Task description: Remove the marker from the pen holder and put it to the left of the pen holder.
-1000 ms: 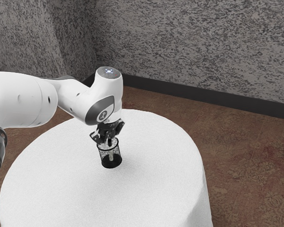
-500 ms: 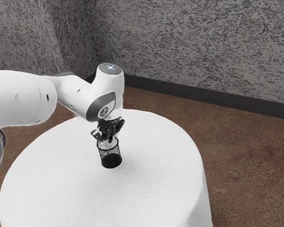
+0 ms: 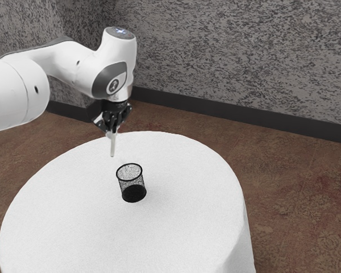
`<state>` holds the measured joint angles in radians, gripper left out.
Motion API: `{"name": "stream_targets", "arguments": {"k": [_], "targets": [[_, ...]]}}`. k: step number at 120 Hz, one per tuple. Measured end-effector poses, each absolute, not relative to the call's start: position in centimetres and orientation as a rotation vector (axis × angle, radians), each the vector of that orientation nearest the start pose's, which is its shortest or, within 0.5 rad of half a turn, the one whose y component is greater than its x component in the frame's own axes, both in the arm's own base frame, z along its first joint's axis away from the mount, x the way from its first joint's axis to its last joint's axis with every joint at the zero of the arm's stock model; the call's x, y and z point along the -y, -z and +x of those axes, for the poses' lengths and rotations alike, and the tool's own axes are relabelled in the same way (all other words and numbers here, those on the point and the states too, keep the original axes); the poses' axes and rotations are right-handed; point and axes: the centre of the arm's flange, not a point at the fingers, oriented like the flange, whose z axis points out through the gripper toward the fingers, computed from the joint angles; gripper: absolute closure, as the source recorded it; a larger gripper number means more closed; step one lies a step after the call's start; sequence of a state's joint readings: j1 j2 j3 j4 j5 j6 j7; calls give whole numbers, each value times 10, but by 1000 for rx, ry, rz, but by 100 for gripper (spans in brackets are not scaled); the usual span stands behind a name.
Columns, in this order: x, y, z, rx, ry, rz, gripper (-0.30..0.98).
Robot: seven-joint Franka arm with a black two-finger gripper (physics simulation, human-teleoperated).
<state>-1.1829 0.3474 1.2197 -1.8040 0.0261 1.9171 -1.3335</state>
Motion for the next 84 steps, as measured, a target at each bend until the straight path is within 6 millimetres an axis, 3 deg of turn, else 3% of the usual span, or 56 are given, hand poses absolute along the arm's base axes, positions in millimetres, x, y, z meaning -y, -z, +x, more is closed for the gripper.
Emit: {"name": "stream_targets", "arguments": {"k": [29, 40, 64, 84], "targets": [[-5, -457, 595, 1723, 340, -2125, 76], [-14, -442, 594, 1692, 365, -2101, 77], [-10, -398, 604, 1559, 490, -2044, 76], [-36, -366, 597, 1541, 532, -2041, 77]]}}
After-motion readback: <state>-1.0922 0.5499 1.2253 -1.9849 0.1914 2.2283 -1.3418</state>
